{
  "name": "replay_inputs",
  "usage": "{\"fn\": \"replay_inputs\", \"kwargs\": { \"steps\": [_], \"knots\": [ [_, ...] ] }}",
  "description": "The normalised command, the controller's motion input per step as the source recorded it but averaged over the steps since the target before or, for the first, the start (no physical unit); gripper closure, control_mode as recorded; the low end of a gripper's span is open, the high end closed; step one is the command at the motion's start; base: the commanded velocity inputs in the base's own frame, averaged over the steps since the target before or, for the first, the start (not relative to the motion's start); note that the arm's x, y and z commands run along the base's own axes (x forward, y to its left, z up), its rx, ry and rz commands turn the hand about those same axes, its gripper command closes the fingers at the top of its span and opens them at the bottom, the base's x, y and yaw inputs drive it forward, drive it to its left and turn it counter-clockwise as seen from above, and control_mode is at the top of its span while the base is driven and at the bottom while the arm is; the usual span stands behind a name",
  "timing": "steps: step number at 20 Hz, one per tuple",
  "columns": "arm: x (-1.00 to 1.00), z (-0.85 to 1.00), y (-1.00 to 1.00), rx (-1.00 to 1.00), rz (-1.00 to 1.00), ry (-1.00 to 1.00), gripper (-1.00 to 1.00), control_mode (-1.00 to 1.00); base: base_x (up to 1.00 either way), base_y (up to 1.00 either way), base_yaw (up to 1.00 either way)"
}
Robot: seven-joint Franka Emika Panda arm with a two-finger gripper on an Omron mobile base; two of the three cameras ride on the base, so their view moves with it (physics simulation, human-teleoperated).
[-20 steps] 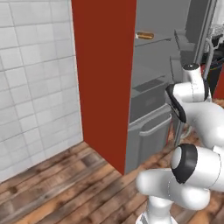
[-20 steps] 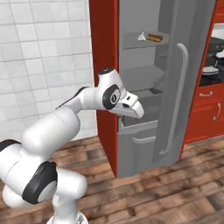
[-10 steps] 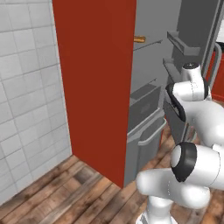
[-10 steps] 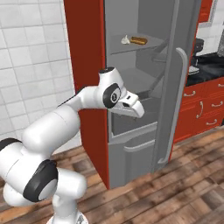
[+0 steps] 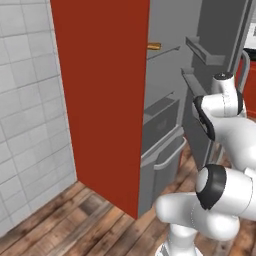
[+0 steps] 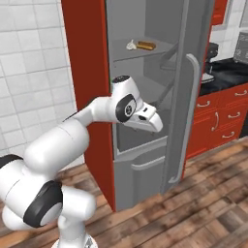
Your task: Retrieve the bottle and the shaker from the cabinet and place them next to the mixing bowl on the counter. Then add garlic from the fridge to the mixing bowl.
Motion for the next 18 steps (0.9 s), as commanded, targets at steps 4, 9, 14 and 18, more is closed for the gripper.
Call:
{"fn": "replay_inputs", "kwargs": {
  "steps": [4,9,14,18],
  "knots": [
    [0.0,0.0,0.0,0.0,0.0,0.0,-1.0,1.0,0.15,-0.75,-0.01],
    [0.0,0.0,0.0,0.0,0.0,0.0,-1.0,1.0,0.23,-0.61,0.0],
    [0.0,0.0,0.0,0.0,0.0,0.0,-1.0,1.0,0.36,-0.03,0.04],
    [0.0,-0.11,0.03,0.0,0.0,0.0,-1.0,-1.0,0.03,0.01,0.01]
  ]
}}
